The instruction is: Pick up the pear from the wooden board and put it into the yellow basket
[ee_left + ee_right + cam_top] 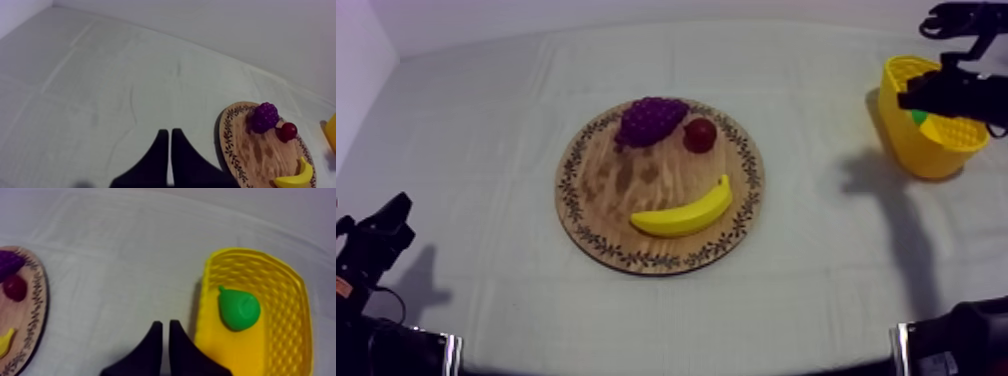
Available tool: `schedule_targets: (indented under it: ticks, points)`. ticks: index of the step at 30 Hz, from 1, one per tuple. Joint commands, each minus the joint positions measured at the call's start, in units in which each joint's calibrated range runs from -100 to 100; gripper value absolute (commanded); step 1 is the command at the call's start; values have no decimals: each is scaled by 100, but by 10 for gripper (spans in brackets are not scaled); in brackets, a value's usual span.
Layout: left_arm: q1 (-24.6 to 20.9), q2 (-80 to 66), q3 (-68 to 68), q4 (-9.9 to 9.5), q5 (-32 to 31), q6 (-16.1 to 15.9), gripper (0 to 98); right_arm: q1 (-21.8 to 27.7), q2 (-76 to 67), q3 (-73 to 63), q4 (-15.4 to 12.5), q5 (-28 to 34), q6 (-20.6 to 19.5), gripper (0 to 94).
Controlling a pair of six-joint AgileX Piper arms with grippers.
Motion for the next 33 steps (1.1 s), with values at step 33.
schedule_targets:
  ticks: [33]
  points:
    - [1, 0, 2, -2, 1, 1, 1, -446, -6857, 2991, 1590, 3090, -1752, 3]
